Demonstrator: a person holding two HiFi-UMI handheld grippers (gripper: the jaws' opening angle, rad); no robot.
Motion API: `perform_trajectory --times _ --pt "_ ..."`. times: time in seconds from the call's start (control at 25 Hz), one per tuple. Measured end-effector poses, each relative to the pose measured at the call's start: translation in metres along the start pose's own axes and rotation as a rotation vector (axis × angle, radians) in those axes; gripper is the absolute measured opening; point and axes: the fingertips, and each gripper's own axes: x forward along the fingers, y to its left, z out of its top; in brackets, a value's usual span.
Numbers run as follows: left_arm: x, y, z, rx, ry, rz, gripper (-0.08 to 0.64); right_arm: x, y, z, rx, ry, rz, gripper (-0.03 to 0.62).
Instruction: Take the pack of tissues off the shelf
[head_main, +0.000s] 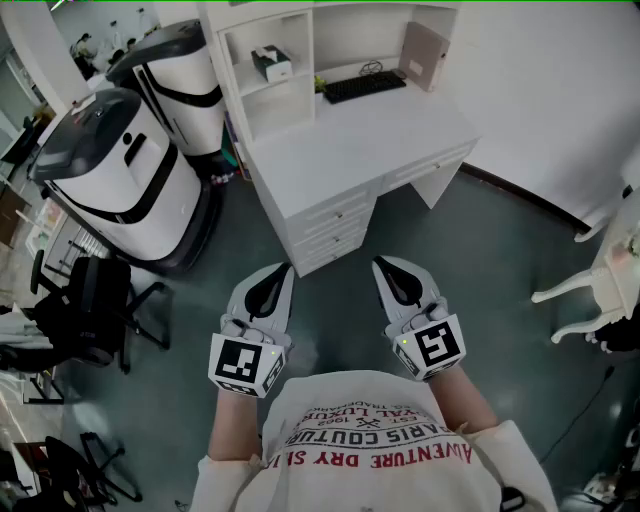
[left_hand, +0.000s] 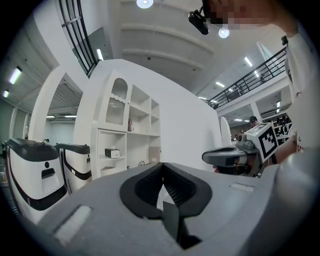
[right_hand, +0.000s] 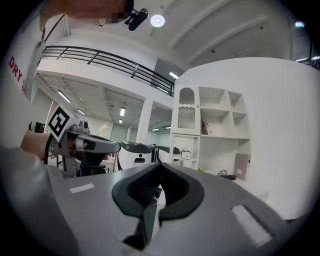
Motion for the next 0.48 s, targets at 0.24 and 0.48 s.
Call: perform_trajectory --times 0.24,0.48 --pt "0.002 0.006 -0.005 -0.009 0.011 -0.008 0.006 0.008 0.003 -0.006 0.01 0.016 0.003 -0.002" --pt "0.008 0.014 -0.006 -0.027 0.005 0.001 0.006 0.016 -0.006 -0.011 0.051 0.016 -0.01 -0.002"
